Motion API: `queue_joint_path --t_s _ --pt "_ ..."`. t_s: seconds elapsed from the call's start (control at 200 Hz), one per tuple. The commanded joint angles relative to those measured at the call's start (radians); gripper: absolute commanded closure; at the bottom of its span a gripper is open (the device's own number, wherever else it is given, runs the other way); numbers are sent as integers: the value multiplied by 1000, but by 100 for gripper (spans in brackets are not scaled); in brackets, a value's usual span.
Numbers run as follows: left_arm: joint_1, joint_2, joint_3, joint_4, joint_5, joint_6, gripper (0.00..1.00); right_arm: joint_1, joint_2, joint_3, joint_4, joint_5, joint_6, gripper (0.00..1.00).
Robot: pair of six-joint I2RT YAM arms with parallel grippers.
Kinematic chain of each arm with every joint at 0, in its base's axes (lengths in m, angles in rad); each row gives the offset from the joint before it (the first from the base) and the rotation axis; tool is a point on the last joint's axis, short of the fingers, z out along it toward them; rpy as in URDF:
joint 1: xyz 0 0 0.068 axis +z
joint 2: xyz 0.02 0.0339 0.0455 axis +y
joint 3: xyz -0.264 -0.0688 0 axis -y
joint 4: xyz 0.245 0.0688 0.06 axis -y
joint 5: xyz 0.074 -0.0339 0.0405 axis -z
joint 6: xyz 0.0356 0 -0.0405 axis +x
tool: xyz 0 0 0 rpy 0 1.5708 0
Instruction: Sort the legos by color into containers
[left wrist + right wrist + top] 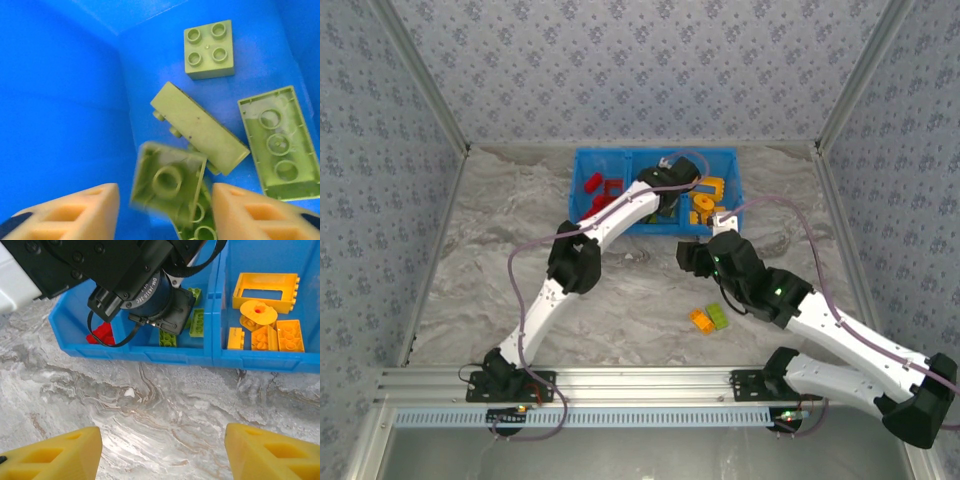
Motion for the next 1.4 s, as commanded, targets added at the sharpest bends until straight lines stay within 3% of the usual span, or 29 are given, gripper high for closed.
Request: queue_joint_path --t_s 0.0,0.28,0.43,0.6,0.859,0.999,1.174,1.399 --pt "7 -1 44 -44 -9 -8 41 7 -6 -4 -64 -4 30 31" --pt "-44 -156 43 -42 -9 -41 41 12 7 -6 -301 -29 120 34" --pt "-90 -307 -11 -42 -19 -97 41 69 65 -19 -421 -66 148 39" --pt "-145 -620 -342 72 -9 -171 41 136 200 -23 -459 -105 130 39" --pt "-214 -1144 -993 288 192 -301 41 141 384 2 -385 -163 23 32" --pt "-248 -1360 -1243 384 338 -348 41 128 489 23 -386 -170 -19 31" --pt "-324 -1518 -1362 400 361 -384 41 122 560 38 -368 -168 -44 31" --pt "-361 -1579 -1402 403 370 -419 41 120 604 21 -353 -170 -33 36"
